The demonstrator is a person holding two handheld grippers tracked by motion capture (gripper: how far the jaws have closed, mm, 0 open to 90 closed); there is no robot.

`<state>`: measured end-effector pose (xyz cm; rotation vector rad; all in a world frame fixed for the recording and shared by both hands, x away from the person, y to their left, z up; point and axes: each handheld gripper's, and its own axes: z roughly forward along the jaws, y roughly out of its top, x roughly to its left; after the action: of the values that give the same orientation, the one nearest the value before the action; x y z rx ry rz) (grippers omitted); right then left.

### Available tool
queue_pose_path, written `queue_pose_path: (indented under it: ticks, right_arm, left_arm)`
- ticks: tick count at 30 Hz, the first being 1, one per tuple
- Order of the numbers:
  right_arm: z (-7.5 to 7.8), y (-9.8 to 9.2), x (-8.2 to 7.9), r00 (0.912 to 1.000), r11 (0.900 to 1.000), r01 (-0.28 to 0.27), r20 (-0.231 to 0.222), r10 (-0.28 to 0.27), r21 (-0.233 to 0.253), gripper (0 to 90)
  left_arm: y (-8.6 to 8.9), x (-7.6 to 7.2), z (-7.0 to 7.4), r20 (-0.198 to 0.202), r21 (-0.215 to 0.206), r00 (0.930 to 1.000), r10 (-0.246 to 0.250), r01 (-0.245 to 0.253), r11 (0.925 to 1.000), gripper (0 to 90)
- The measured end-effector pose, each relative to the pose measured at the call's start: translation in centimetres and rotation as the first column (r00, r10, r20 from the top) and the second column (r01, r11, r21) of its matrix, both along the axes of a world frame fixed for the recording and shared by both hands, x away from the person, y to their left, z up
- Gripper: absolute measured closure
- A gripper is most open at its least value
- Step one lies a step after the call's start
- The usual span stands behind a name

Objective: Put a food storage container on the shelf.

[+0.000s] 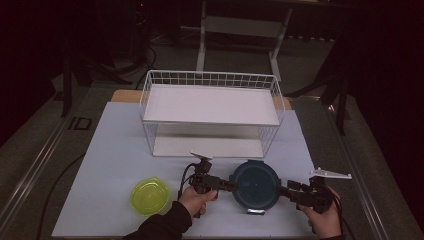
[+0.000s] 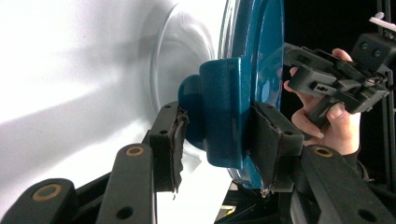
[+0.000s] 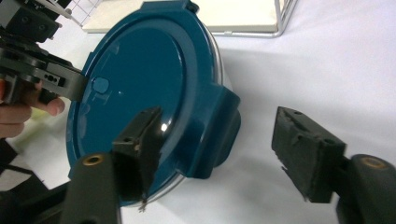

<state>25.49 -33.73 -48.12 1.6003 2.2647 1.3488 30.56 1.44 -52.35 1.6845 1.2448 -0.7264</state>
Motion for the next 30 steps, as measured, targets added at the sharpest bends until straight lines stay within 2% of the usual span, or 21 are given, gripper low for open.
queue_pose_path:
  ticks: [4, 5, 9, 13, 15, 21, 26, 30]
  right_arm:
    - [-0.3, -0.2, 0.1, 0.9996, 1.0, -0.008, -0.025, 0.009, 0.023, 38.0]
    - [-0.4, -0.2, 0.1, 0.9994, 1.0, -0.012, -0.033, 0.013, 0.028, 38.2]
    - [-0.6, -0.3, 0.3, 0.9975, 0.998, -0.036, -0.059, 0.04, 0.058, 44.5]
    - [-0.5, -0.3, 0.4, 0.9953, 0.996, -0.055, -0.076, 0.06, 0.066, 45.3]
    - [-0.6, -0.3, 0.4, 0.993, 0.994, -0.067, -0.091, 0.075, 0.089, 47.1]
    - [-0.8, -0.5, 0.6, 0.988, 0.989, -0.089, -0.115, 0.103, 0.12, 50.1]
    - [-1.4, -1.0, 1.0, 0.9798, 0.979, -0.089, -0.16, 0.12, 0.184, 50.7]
    - [-1.7, -1.2, 1.2, 0.9743, 0.973, -0.088, -0.185, 0.129, 0.214, 50.5]
  left_arm:
    - [0.0, -0.2, 0.2, 0.02, 0.007, 0.9998, -0.006, 0.006, 1.0, 55.6]
    - [-0.1, -0.4, 0.3, 0.037, 0.013, 0.9993, -0.011, 0.011, 0.9999, 55.6]
    - [0.0, -0.7, 0.3, 0.051, 0.013, 0.9986, -0.013, 0.013, 0.9998, 56.0]
    - [0.0, -1.0, 0.4, 0.072, 0.015, 0.9973, -0.016, 0.015, 0.9998, 56.1]
    - [-0.1, -1.1, 0.5, 0.085, 0.019, 0.9961, -0.022, 0.02, 0.9996, 56.2]
    - [0.0, -1.3, 0.5, 0.092, 0.02, 0.9955, -0.023, 0.021, 0.9996, 56.2]
    - [0.0, -1.3, 0.6, 0.09, 0.023, 0.9957, -0.024, 0.022, 0.9995, 56.3]
    - [0.0, -1.3, 0.6, 0.089, 0.022, 0.9957, -0.025, 0.023, 0.9995, 56.3]
